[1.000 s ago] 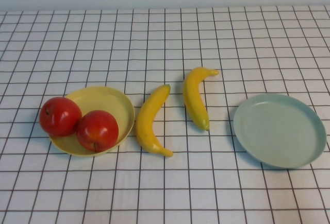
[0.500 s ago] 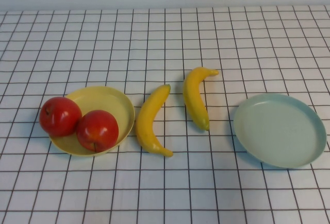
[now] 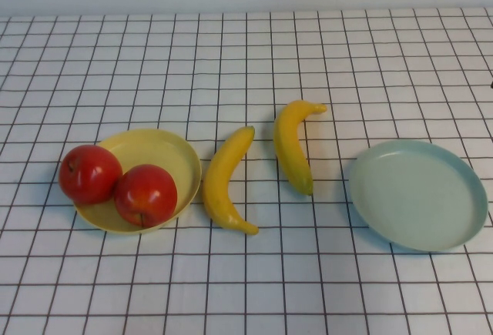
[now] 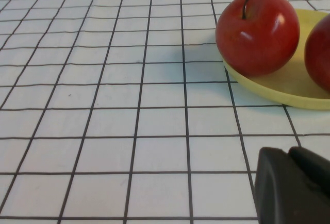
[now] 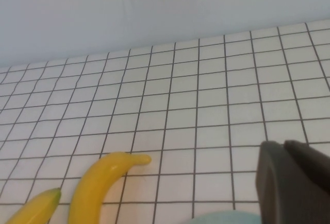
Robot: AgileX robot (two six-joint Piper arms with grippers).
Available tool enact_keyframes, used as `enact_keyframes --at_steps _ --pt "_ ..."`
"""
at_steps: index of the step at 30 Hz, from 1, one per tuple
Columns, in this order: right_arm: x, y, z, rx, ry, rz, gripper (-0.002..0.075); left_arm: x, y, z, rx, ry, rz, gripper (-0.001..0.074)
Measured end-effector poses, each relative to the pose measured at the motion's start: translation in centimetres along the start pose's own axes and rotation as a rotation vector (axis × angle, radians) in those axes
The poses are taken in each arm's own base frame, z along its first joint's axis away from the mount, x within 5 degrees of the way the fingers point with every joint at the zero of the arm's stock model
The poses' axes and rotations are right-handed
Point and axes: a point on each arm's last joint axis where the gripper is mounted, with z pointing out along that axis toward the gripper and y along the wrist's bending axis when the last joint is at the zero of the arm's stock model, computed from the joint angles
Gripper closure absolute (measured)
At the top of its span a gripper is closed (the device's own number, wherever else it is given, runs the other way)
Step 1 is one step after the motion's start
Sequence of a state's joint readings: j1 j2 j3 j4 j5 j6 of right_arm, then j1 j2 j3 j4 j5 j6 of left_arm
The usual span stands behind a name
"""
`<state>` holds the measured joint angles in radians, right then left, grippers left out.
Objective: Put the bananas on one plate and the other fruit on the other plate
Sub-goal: Put another type of fruit in the right plate
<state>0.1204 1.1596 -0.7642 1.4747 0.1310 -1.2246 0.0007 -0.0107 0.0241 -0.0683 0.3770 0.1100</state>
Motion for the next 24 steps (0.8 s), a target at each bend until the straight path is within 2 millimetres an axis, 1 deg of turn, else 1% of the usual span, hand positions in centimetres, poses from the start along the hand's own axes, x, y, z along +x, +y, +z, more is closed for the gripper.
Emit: enact_keyframes --at_steps 12,14,16,18,24 --pt "0.3 0.3 0.0 -0.036 0.037 -0.044 0.0742 0.0 0.0 0.0 0.000 0.000 0.000 0.0735" --pt "0.3 0.3 0.1 -0.025 0.060 0.038 0.0743 0.0 0.0 0.0 0.000 0.000 0.000 0.0734" --pt "0.2 0.3 0.3 0.003 0.083 0.178 0.0743 0.0 0.0 0.0 0.000 0.000 0.000 0.0734" --pt "0.3 0.5 0.6 0.035 0.110 0.227 0.0743 0.0 0.0 0.0 0.000 0.000 0.000 0.0734" --pt "1.9 1.6 2.3 0.095 0.221 0.112 0.0742 0.0 0.0 0.0 0.000 0.000 0.000 0.0735"
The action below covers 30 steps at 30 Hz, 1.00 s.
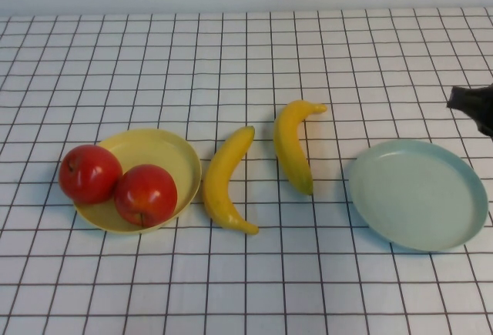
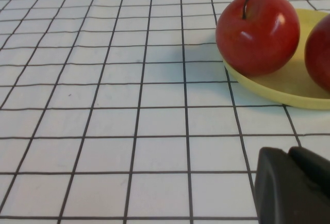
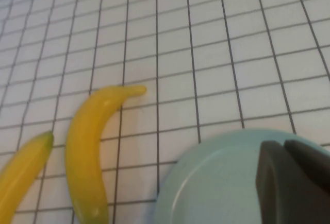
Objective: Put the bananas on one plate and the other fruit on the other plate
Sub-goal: Put another type of fruit in the right plate
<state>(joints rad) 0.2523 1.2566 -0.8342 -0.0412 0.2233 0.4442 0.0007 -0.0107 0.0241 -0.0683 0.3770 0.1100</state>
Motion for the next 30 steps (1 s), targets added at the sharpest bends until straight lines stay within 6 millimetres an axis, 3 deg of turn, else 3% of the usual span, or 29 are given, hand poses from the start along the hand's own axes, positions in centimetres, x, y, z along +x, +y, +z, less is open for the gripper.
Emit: enact_keyframes --at_steps 10,16,19,26,30 --pt "-1.8 4.2 4.2 0.026 0.454 -0.230 0.0742 0.0 0.0 0.0 0.000 0.000 0.000 0.0735" --pt "-2.0 6.5 6.4 0.000 0.560 -0.348 0.0721 0.0 0.0 0.0 0.000 0.000 0.000 0.0735" --pt "-1.3 7.7 7.0 -0.018 0.578 -0.389 0.0657 0.0 0.0 0.0 0.000 0.000 0.000 0.0735" --pt "-1.7 9.4 8.6 -0.053 0.658 -0.352 0.0362 0.0 0.0 0.0 0.000 0.000 0.000 0.0735" --pt "-2.1 10.0 9.9 -0.044 0.722 -0.359 0.0322 0.0 0.0 0.0 0.000 0.000 0.000 0.0735"
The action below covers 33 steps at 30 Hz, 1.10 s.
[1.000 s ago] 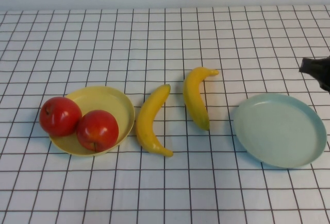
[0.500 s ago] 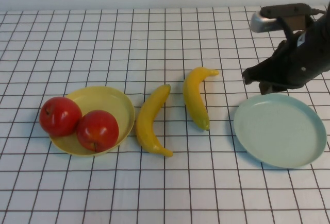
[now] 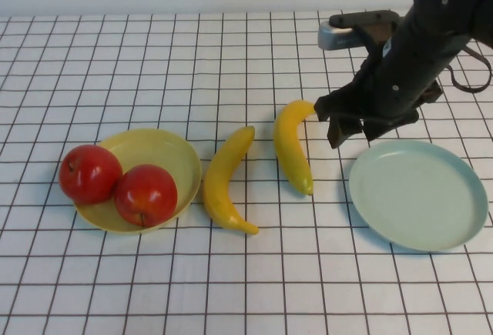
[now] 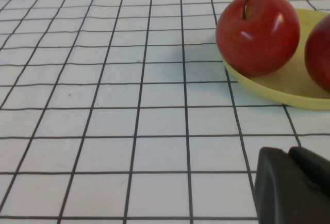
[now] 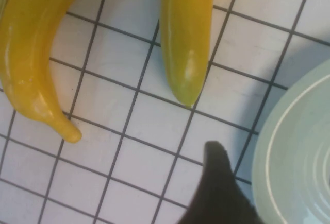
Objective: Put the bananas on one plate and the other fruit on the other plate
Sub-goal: Put another type of fruit in the right plate
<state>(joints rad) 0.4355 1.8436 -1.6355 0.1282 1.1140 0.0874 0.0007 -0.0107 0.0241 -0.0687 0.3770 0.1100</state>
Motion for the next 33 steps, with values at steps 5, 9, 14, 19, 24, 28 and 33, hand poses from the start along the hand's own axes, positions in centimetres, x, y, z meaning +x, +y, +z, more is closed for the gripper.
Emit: enact_keyframes --at_steps 5,9,14,19,24,28,33 --pt "-2.2 0.3 0.6 0.000 0.032 -0.007 0.0315 0.0 0.0 0.0 0.000 0.000 0.000 0.0735" --pt "-3.9 0.5 1.5 -0.004 0.020 -0.012 0.0315 0.0 0.0 0.0 0.000 0.000 0.000 0.0735" --pt "-5.1 1.0 3.8 -0.009 0.032 -0.032 0.0312 0.0 0.0 0.0 0.000 0.000 0.000 0.0735" --pt "-5.2 2.2 6.8 -0.007 0.082 -0.098 0.0312 0.0 0.0 0.0 0.000 0.000 -0.002 0.0735" --pt "-5.4 4.2 9.1 -0.014 0.099 -0.174 0.0312 0.0 0.0 0.0 0.000 0.000 -0.002 0.0735" --pt "-5.7 5.1 10.3 -0.010 0.099 -0.201 0.0312 0.0 0.0 0.0 0.000 0.000 -0.002 0.0735" --pt "-6.1 4.9 10.9 0.022 0.099 -0.193 0.0319 0.0 0.0 0.0 0.000 0.000 -0.002 0.0735"
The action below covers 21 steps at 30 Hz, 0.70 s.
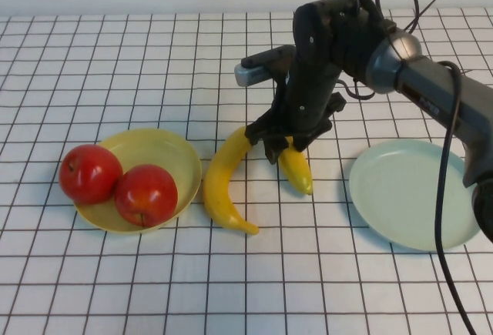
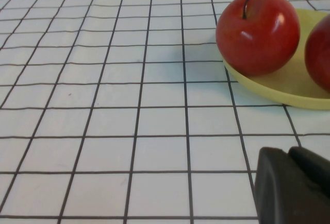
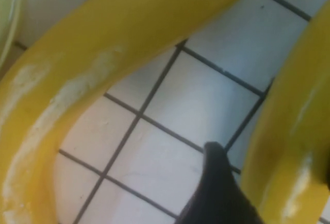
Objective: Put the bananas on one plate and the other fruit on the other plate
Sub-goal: Put another type of fruit in the right plate
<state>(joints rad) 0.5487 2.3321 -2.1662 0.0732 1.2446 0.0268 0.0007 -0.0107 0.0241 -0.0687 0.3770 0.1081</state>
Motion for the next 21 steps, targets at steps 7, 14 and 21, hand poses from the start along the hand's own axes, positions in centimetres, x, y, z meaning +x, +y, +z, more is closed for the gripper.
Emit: enact_keyframes --at_steps 7,14,21 --pt "0.1 -0.7 2.5 0.064 0.035 0.025 0.0347 0.0 0.0 0.0 0.000 0.000 0.000 0.0735" --pt "0.1 -0.9 3.1 0.078 0.042 0.024 0.0359 0.0 0.0 0.0 0.000 0.000 0.000 0.0735" --pt "0.1 -1.2 2.7 0.089 0.033 0.027 0.0407 0.0 0.0 0.0 0.000 0.000 0.000 0.0735"
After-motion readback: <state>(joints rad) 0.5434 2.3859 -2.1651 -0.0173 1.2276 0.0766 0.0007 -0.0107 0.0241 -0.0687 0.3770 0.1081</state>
